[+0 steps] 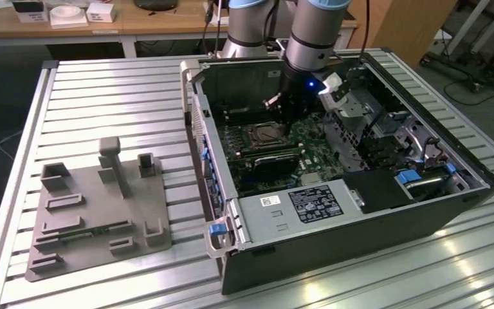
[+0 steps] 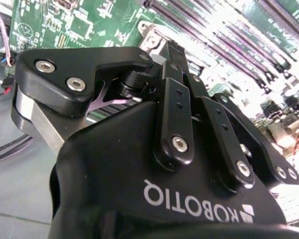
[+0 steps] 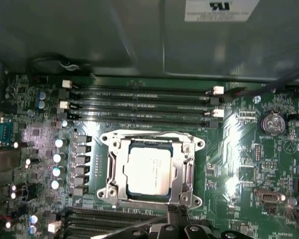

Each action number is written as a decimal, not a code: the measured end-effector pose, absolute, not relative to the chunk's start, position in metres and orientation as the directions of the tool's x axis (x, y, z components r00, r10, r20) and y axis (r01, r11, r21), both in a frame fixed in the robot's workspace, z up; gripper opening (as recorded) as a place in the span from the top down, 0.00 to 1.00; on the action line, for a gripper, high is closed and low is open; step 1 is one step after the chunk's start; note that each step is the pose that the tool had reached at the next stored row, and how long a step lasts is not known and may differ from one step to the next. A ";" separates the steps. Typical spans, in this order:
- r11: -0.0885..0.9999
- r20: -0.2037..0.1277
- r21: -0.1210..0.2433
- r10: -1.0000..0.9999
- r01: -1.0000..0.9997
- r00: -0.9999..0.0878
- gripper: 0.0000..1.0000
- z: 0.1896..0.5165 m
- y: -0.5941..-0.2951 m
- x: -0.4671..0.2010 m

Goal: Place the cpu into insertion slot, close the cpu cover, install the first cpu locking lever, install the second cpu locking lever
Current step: 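Install the second cpu locking lever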

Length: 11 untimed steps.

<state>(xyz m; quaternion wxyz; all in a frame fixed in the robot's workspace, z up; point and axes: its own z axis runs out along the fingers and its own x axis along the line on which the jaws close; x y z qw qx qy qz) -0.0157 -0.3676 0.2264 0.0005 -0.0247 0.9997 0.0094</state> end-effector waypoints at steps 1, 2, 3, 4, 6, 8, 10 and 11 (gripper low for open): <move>0.999 -0.002 0.018 -0.049 -0.049 -0.999 0.89 0.226 -0.369 -0.016; 0.999 -0.001 0.017 -0.049 -0.049 -0.999 0.89 0.226 -0.370 -0.016; 0.999 -0.001 0.016 -0.049 -0.049 -0.999 0.89 0.226 -0.371 -0.016; 0.999 -0.001 0.015 -0.049 -0.049 -0.999 0.89 0.226 -0.372 -0.016; 0.999 -0.001 0.013 -0.049 -0.049 -0.999 0.89 0.226 -0.374 -0.016; 0.999 -0.001 0.009 -0.049 -0.049 -0.999 0.89 0.226 -0.376 -0.016; 0.999 -0.001 0.007 -0.049 -0.049 -0.999 0.89 0.226 -0.378 -0.016; 0.999 -0.001 0.006 -0.049 -0.049 -0.999 0.89 0.226 -0.378 -0.016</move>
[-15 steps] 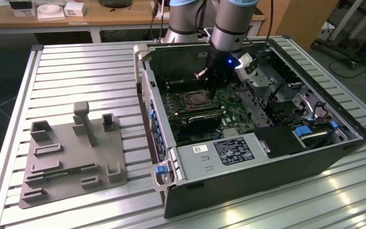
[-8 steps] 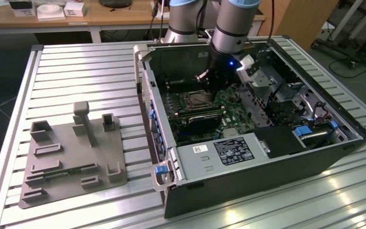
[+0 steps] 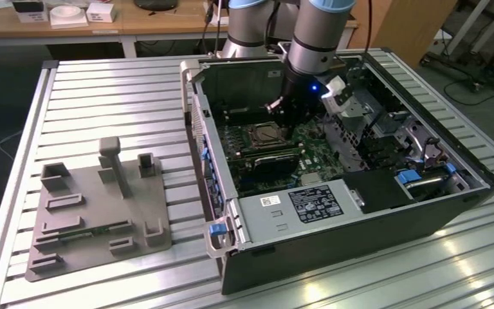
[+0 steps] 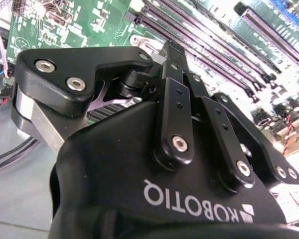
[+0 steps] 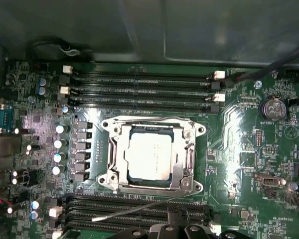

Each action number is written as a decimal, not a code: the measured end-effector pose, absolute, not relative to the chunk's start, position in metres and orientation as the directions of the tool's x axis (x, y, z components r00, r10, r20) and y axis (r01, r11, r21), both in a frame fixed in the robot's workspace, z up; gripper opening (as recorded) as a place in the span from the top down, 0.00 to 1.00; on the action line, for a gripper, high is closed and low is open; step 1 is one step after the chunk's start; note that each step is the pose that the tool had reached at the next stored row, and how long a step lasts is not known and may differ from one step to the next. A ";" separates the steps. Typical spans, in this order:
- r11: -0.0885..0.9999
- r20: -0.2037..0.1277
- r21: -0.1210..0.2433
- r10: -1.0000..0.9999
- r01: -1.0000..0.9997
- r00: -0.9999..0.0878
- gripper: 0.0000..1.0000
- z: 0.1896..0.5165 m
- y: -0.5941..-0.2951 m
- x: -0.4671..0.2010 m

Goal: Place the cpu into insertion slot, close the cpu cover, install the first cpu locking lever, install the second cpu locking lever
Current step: 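Install the second cpu locking lever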

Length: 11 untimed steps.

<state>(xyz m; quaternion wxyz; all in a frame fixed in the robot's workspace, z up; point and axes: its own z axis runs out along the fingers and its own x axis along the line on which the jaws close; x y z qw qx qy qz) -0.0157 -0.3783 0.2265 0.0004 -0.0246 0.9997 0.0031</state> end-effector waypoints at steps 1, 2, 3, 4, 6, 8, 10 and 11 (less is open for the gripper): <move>0.999 -0.001 0.006 -0.049 -0.049 -0.999 0.89 0.226 -0.379 -0.016; 0.999 -0.001 0.006 -0.049 -0.049 -0.999 0.89 0.226 -0.379 -0.016; 0.999 -0.001 0.006 -0.049 -0.049 -0.999 0.89 0.226 -0.379 -0.016; 0.999 -0.001 0.006 -0.049 -0.049 -0.999 0.89 0.226 -0.380 -0.016; 0.999 -0.001 0.006 -0.050 -0.050 -0.999 0.89 0.226 -0.380 -0.017; 0.999 -0.001 0.006 -0.049 -0.049 -0.999 0.89 0.226 -0.380 -0.017; 0.999 -0.001 0.006 -0.049 -0.049 -0.999 0.89 0.226 -0.380 -0.020; 0.999 -0.001 0.006 -0.049 -0.049 -0.999 0.89 0.226 -0.380 -0.022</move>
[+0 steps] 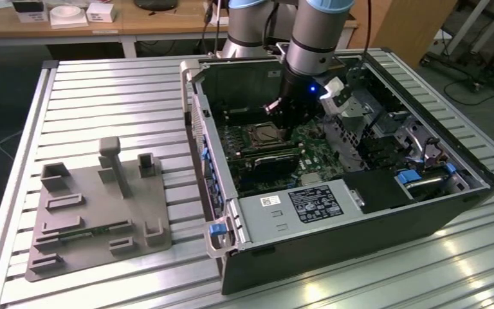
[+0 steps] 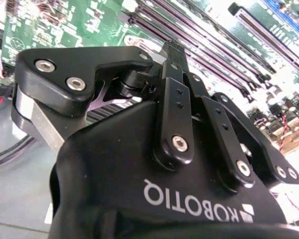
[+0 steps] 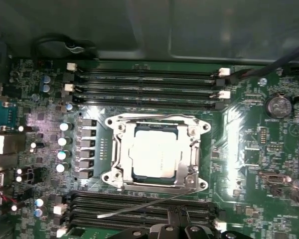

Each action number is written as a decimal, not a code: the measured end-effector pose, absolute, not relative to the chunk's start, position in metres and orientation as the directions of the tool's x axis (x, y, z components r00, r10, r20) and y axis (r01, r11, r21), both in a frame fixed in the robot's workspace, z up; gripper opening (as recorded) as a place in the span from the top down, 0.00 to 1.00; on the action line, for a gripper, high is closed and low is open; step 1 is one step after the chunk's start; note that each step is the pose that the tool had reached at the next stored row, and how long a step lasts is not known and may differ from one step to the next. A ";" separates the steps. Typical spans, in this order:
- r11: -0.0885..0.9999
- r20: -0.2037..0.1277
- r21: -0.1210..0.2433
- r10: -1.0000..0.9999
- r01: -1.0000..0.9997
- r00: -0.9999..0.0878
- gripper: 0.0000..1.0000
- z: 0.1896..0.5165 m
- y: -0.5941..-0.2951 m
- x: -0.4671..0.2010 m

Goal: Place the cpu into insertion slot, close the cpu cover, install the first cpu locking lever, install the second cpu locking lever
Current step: 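Install the second cpu locking lever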

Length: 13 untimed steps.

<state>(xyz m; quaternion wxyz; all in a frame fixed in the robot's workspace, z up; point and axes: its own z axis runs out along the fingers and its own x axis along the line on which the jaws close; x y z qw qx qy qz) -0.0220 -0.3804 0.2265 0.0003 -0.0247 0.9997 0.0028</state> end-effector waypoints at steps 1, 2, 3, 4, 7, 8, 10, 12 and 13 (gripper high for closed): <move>0.999 -0.001 0.006 -0.050 -0.050 -0.999 0.89 0.226 -0.380 -0.024; 0.999 -0.001 0.006 -0.049 -0.049 -0.999 0.89 0.227 -0.380 -0.026; 0.999 -0.001 0.006 -0.049 -0.049 -0.999 0.89 0.226 -0.380 -0.027; 0.999 -0.001 0.005 -0.049 -0.049 -0.999 0.89 0.227 -0.380 -0.028; 0.999 -0.001 0.005 -0.050 -0.050 -0.999 0.89 0.227 -0.381 -0.029; 0.999 -0.001 0.005 -0.049 -0.049 -0.999 0.89 0.228 -0.381 -0.029; 0.999 -0.001 0.006 -0.049 -0.049 -0.999 0.89 0.229 -0.381 -0.029; 0.999 -0.001 0.006 -0.049 -0.049 -0.999 0.89 0.229 -0.381 -0.030; 0.999 -0.001 0.006 -0.049 -0.049 -0.999 0.89 0.229 -0.381 -0.030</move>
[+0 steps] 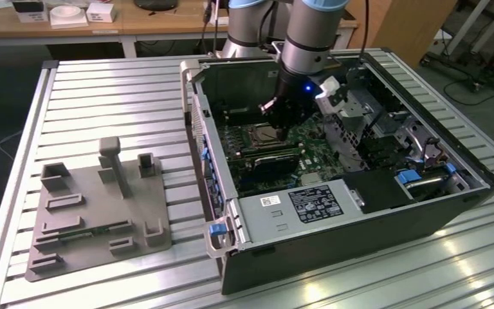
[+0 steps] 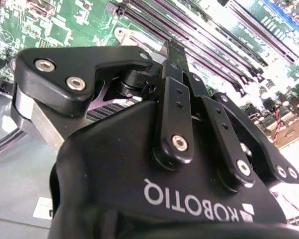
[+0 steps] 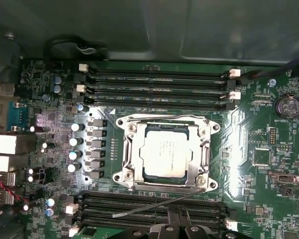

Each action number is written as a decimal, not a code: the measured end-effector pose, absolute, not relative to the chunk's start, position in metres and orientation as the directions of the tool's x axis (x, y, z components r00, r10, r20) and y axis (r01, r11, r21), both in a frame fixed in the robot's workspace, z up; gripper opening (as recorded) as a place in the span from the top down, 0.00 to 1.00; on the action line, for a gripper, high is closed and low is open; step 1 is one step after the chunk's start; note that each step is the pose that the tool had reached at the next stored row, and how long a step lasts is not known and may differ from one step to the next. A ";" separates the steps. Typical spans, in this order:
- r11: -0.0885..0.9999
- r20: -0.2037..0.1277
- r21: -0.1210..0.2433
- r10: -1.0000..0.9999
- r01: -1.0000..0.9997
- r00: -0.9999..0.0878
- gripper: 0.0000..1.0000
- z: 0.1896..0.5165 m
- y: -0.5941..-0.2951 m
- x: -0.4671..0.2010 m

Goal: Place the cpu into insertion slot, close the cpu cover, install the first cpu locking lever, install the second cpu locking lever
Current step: 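Install the second cpu locking lever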

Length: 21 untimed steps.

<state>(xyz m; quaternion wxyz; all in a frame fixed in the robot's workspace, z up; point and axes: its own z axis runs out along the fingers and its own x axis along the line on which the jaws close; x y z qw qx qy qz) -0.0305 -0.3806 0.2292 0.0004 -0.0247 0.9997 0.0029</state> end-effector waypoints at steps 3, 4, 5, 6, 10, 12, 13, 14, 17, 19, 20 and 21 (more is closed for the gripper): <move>0.999 -0.001 0.006 -0.049 -0.049 -0.999 0.89 0.229 -0.381 -0.033; 0.999 -0.001 0.006 -0.049 -0.049 -0.999 0.89 0.229 -0.381 -0.034; 0.999 -0.001 0.006 -0.049 -0.049 -0.999 0.89 0.229 -0.381 -0.035; 0.999 -0.001 0.006 -0.049 -0.049 -0.999 0.89 0.229 -0.381 -0.036; 0.999 -0.001 0.006 -0.049 -0.049 -0.999 0.89 0.229 -0.381 -0.042; 0.999 -0.001 0.006 -0.049 -0.049 -0.999 0.89 0.229 -0.381 -0.045; 0.999 -0.001 0.006 -0.049 -0.049 -0.999 0.89 0.229 -0.381 -0.047; 0.999 -0.001 0.006 -0.049 -0.049 -0.999 0.89 0.228 -0.381 -0.048; 0.999 0.000 0.006 -0.049 -0.049 -0.999 0.89 0.228 -0.381 -0.052; 0.999 0.000 0.005 -0.049 -0.049 -0.999 0.89 0.227 -0.381 -0.054; 0.999 0.001 0.006 -0.049 -0.049 -0.999 0.89 0.226 -0.381 -0.055; 0.999 0.001 0.006 -0.049 -0.049 -0.999 0.89 0.226 -0.381 -0.056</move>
